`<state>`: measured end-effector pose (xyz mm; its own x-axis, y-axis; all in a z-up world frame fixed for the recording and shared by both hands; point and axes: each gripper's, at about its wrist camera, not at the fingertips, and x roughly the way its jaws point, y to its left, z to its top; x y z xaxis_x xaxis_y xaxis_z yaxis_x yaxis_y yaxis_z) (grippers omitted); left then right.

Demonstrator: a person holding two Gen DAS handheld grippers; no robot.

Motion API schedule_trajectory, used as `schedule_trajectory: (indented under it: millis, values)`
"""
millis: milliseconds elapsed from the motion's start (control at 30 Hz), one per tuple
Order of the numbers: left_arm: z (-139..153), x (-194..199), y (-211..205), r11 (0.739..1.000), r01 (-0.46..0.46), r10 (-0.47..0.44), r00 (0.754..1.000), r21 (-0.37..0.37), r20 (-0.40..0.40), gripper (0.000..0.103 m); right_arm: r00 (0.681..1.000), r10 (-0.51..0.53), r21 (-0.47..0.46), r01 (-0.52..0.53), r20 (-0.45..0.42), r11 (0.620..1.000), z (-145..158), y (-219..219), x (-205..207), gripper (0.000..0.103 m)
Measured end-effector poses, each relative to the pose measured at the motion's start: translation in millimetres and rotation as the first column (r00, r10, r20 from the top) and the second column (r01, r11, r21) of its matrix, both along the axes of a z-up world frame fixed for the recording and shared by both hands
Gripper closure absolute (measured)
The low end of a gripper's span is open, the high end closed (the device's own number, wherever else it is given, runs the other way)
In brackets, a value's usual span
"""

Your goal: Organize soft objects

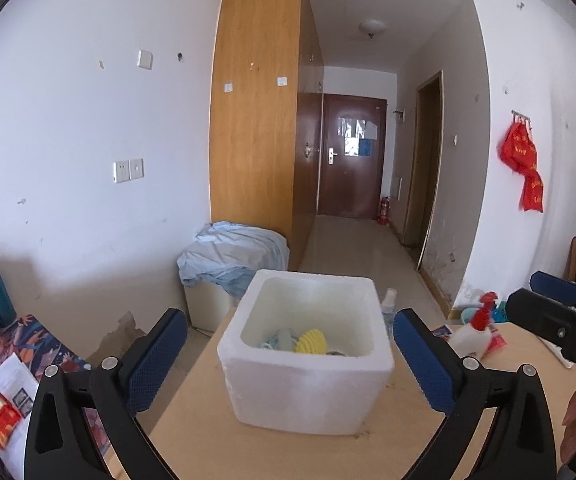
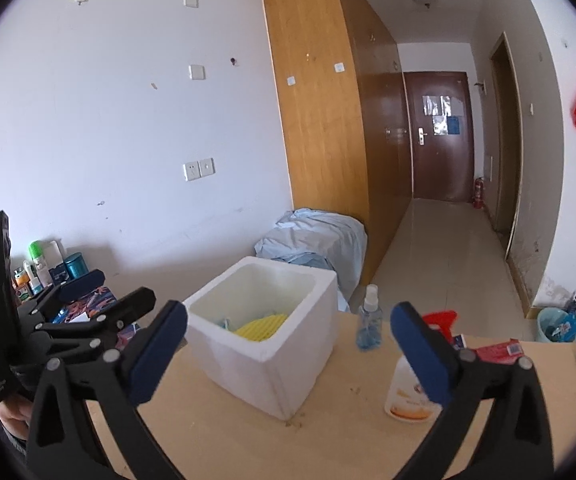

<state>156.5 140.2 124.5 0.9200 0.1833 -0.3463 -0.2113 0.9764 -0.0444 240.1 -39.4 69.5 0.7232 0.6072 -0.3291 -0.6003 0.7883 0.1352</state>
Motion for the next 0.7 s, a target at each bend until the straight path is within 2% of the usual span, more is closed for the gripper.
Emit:
schedule_trajectory:
  millis: [433, 700]
  values:
    - [19.9, -62.2, -22.4, 1.000, 0.028, -0.028, 0.998, -0.003, 0.053, 0.000, 0.999, -0.028, 0.009, 0.028, 0.023, 1.000, 6.8, -31.5, -50.7, 0.000]
    - [17.8, -104.0, -47.4, 0.996, 0.086, -0.087, 0.992, 0.022, 0.096, 0.000, 0.997, -0.047, 0.040, 0.045, 0.063, 0.998, 5.4, -54.2, -86.0, 0.000]
